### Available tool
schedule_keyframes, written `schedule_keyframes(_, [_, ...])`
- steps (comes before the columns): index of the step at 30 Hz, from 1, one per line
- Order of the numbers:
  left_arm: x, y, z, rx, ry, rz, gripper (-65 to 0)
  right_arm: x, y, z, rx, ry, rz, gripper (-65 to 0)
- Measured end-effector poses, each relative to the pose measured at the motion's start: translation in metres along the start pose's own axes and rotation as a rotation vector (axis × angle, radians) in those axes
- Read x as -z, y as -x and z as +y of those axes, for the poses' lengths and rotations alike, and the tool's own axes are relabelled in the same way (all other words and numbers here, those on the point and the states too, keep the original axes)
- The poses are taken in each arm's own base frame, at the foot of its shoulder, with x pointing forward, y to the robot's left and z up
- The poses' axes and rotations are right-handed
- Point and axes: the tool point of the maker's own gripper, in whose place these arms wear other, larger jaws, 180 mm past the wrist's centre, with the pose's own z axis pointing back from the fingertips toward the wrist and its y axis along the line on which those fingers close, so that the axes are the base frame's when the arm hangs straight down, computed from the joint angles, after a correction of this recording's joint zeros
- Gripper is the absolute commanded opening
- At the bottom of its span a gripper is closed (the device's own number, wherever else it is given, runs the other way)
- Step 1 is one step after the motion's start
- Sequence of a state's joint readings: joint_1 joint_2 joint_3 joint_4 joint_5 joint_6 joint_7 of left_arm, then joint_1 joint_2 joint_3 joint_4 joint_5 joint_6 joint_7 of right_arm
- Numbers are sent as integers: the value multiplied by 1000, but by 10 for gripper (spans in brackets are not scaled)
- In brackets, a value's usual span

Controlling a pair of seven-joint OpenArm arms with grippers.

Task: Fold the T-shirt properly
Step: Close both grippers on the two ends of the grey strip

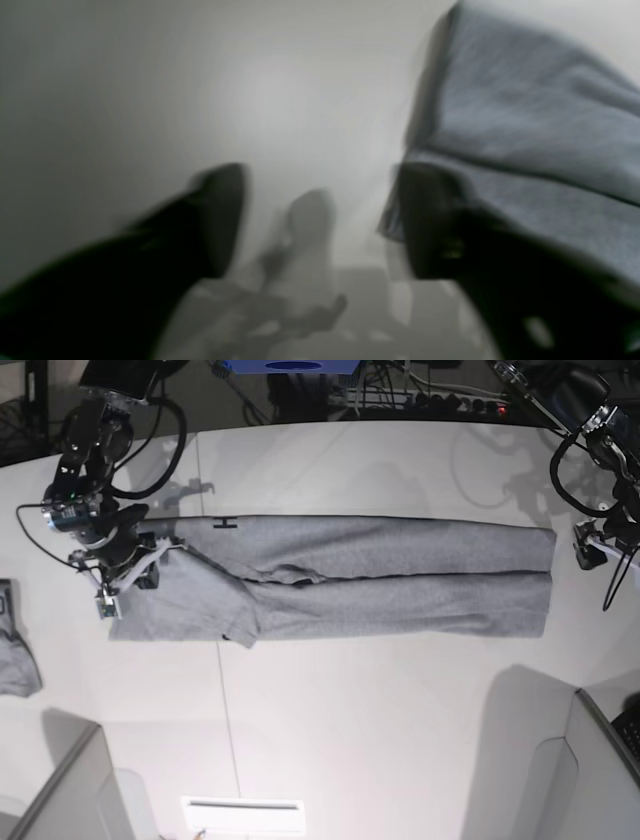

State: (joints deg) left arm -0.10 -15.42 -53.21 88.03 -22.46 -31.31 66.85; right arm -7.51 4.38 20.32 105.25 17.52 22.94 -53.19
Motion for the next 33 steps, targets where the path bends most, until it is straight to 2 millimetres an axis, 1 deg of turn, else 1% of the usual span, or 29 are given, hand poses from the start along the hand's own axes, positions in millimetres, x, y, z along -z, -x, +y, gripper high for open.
schedule_keyframes(1, [3, 4, -2, -7, 11, 10, -92, 1, 0, 0, 3, -2, 1, -650])
schedule_keyframes(2, [7, 3, -5, -20, 22, 10, -99, 4, 2, -2, 6, 1, 8, -650])
schedule_keyframes(5, [18, -7, -12, -59, 60, -5, -135, 11, 13, -4, 21, -3, 45, -650])
schedule_keyframes(6, [23, -7, -16, -74, 76, 0, -143, 12, 17, -4, 21, 0, 58, -650])
schedule_keyframes(8, [30, -4, -19, -93, 95, 16, -150, 12, 16, -3, 25, -7, 52, -650])
schedule_keyframes(12, [41, 9, -24, -105, 132, 67, -148, 11, 16, -4, 24, -5, 51, -650])
schedule_keyframes(15, [51, 4, -35, -122, 168, 71, -148, 12, 17, -2, 28, -9, 51, -650])
schedule_keyframes(16, [54, 6, -39, -112, 178, 82, -148, 12, 17, -2, 26, -8, 53, -650])
schedule_keyframes(19, [59, 4, -52, -81, 199, 72, -148, 11, 16, -3, 25, -7, 49, -650])
schedule_keyframes(26, [58, -1, -53, -72, 198, 57, -148, 11, 16, -3, 25, -7, 49, -650])
schedule_keyframes(29, [64, 2, -58, -94, 217, 70, -148, 11, 16, -3, 24, -6, 50, -650])
schedule_keyframes(33, [75, -6, -70, -95, 260, 72, -148, 11, 17, -3, 25, -7, 52, -650])
